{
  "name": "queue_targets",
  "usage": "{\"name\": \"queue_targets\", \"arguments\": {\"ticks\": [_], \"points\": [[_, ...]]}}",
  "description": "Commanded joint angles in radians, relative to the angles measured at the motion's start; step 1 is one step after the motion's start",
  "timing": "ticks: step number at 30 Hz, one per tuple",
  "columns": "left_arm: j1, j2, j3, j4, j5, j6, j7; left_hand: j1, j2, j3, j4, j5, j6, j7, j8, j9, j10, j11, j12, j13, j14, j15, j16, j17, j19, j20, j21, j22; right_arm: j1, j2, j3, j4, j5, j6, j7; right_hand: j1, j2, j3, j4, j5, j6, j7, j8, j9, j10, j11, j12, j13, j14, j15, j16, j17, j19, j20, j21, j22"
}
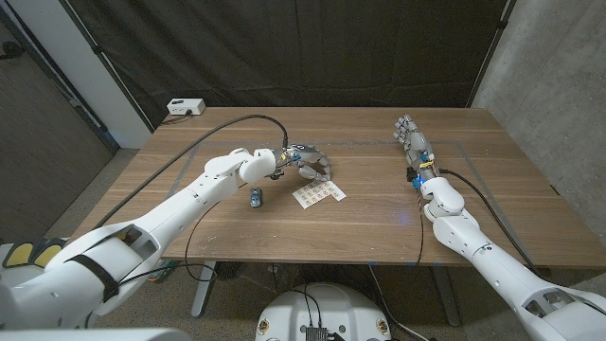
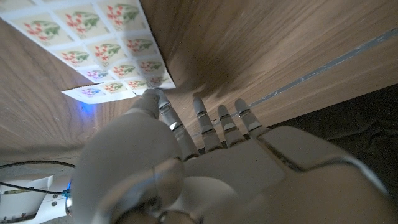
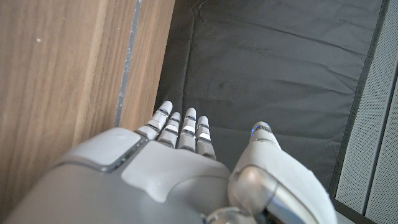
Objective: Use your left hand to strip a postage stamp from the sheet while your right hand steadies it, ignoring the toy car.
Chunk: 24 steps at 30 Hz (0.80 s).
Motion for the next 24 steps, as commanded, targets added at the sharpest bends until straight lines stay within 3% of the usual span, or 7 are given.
{"name": "queue_targets", "arguments": {"ticks": [1, 7, 14, 17, 19, 21, 24], "points": [[0.02, 0.016, -0.051, -0.089, -0.066, 0.062, -0.036, -0.029, -0.019, -0.014, 0.015, 0.0, 0.075, 0.182, -0.01, 0.0, -0.008, 0.013, 0.006, -0.004, -0.012, -0.012, -0.008, 0.002, -0.017, -0.001, 0.012, 0.006, -0.007, -0.003, 0.001, -0.021, 0.003, 0.001, -0.004, -0.006, 0.001, -0.001, -0.004, 0.001, 0.005, -0.006, 0.002, 0.002, 0.007, -0.006, 0.004, 0.005, 0.007, 0.0, 0.005, 0.005, 0.002, -0.003, -0.001, 0.003], [0.001, 0.045, -0.048, -0.15, -0.058, 0.084, -0.126, -0.034, -0.09, -0.048, -0.005, 0.01, 0.006, 0.175, -0.038, 0.011, -0.074, 0.038, -0.011, -0.007, -0.055, 0.018, -0.035, -0.003, -0.065, 0.033, 0.011, 0.01, -0.02, -0.011, 0.005, -0.045, 0.008, 0.007, -0.011, -0.007, 0.001, -0.002, -0.004, 0.001, 0.006, -0.005, 0.002, 0.002, 0.008, -0.006, 0.004, 0.005, 0.008, 0.0, 0.005, 0.005, 0.005, -0.005, -0.002, 0.003], [0.046, 0.057, -0.09, -0.213, -0.049, 0.139, -0.071, -0.025, -0.089, -0.048, -0.011, 0.019, -0.003, 0.178, -0.043, 0.016, -0.072, 0.039, -0.006, -0.007, -0.045, 0.02, -0.031, -0.003, -0.055, 0.033, 0.022, 0.012, -0.026, -0.019, 0.0, -0.058, 0.007, 0.0, -0.02, -0.01, 0.001, -0.002, -0.003, 0.0, 0.008, -0.005, 0.003, 0.002, 0.012, -0.003, 0.005, 0.005, 0.012, -0.001, 0.006, 0.005, 0.007, -0.004, -0.003, 0.003], [0.04, 0.075, -0.086, -0.247, -0.028, 0.149, -0.101, -0.019, -0.089, -0.049, -0.016, 0.023, -0.009, 0.178, -0.046, 0.021, -0.081, 0.052, -0.007, -0.007, -0.048, 0.033, -0.032, -0.003, -0.062, 0.061, 0.025, 0.013, -0.026, -0.016, 0.0, -0.056, 0.009, 0.01, -0.02, -0.01, 0.002, -0.002, -0.003, 0.0, 0.007, -0.005, 0.003, 0.002, 0.012, -0.003, 0.005, 0.005, 0.012, -0.001, 0.006, 0.005, 0.007, -0.005, -0.003, 0.003], [0.034, 0.086, -0.083, -0.27, -0.012, 0.148, -0.12, 0.02, -0.118, -0.052, -0.048, 0.032, -0.017, 0.161, -0.043, 0.029, -0.107, 0.058, -0.015, -0.006, -0.06, 0.042, -0.037, -0.006, -0.067, 0.073, 0.029, 0.014, -0.027, -0.015, 0.001, -0.056, 0.011, 0.018, -0.018, -0.01, 0.002, -0.002, -0.003, 0.0, 0.008, -0.005, 0.003, 0.002, 0.012, -0.003, 0.005, 0.005, 0.012, -0.001, 0.006, 0.005, 0.008, -0.004, -0.003, 0.003], [0.025, 0.095, -0.08, -0.279, -0.009, 0.138, -0.143, 0.069, -0.145, -0.055, -0.083, 0.047, -0.056, 0.133, -0.052, 0.039, -0.131, 0.041, -0.023, -0.005, -0.077, 0.036, -0.04, -0.009, -0.063, 0.064, 0.036, 0.013, -0.029, -0.016, 0.001, -0.057, 0.011, 0.023, -0.021, -0.01, 0.002, -0.002, -0.004, 0.0, 0.009, -0.004, 0.003, 0.002, 0.013, 0.001, 0.006, 0.005, 0.013, -0.002, 0.006, 0.005, 0.008, -0.004, -0.003, 0.003], [0.013, 0.102, -0.073, -0.284, 0.006, 0.128, -0.164, 0.095, -0.153, -0.057, -0.099, 0.06, -0.096, 0.108, -0.065, 0.045, -0.161, 0.033, -0.035, -0.004, -0.106, 0.03, -0.044, -0.009, -0.062, 0.047, 0.04, 0.013, -0.032, -0.015, 0.001, -0.057, 0.014, 0.027, -0.024, -0.012, 0.002, -0.003, -0.003, 0.0, 0.01, -0.003, 0.004, 0.002, 0.013, -0.001, 0.006, 0.005, 0.015, -0.001, 0.007, 0.005, 0.009, -0.005, -0.004, 0.004]]}}
